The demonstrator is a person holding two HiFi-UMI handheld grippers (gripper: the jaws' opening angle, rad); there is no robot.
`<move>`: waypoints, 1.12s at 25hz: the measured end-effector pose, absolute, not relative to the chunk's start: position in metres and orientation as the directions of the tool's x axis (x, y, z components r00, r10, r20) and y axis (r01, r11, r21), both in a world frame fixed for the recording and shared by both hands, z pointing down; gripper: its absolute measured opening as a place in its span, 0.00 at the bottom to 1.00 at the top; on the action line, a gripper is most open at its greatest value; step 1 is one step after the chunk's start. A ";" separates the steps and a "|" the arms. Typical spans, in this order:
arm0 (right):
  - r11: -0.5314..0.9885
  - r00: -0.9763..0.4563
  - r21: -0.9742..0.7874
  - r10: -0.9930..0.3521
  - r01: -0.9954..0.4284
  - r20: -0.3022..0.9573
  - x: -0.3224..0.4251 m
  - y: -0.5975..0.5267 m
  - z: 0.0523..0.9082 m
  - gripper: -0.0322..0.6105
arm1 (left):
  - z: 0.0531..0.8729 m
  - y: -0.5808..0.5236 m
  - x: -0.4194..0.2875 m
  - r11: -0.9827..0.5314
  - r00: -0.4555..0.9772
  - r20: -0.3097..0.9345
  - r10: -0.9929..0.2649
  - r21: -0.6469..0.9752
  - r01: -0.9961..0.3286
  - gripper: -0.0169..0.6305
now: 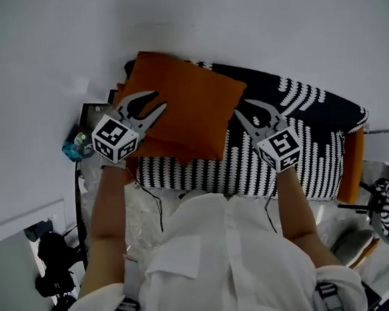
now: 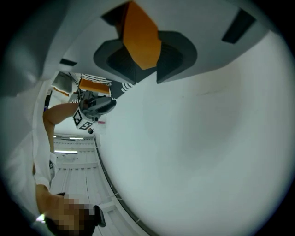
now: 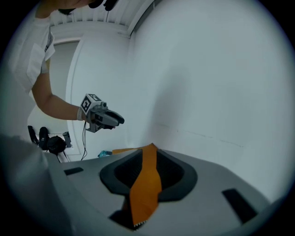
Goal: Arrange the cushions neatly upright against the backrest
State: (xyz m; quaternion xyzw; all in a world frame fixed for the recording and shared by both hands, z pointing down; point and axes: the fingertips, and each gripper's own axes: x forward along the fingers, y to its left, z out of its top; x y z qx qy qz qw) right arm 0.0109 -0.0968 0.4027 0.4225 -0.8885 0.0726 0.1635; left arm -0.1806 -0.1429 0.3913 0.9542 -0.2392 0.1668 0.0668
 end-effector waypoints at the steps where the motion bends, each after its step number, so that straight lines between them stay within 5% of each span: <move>1: 0.638 -0.590 0.009 -0.718 -0.770 0.370 0.006 -0.102 0.409 0.22 | 0.399 -0.149 -0.181 -0.892 0.834 0.376 -0.403 0.043 -0.450 0.27; 14: 0.687 -0.576 -0.056 -0.558 -0.724 0.597 -0.020 -0.153 0.494 0.38 | 0.511 -0.219 -0.176 -0.999 0.642 0.766 0.018 -0.010 0.040 0.45; 28: 0.772 -0.493 -0.086 -0.312 -0.630 0.812 -0.019 -0.204 0.610 0.47 | 0.621 -0.288 -0.205 -0.955 0.180 0.979 0.098 0.042 0.293 0.53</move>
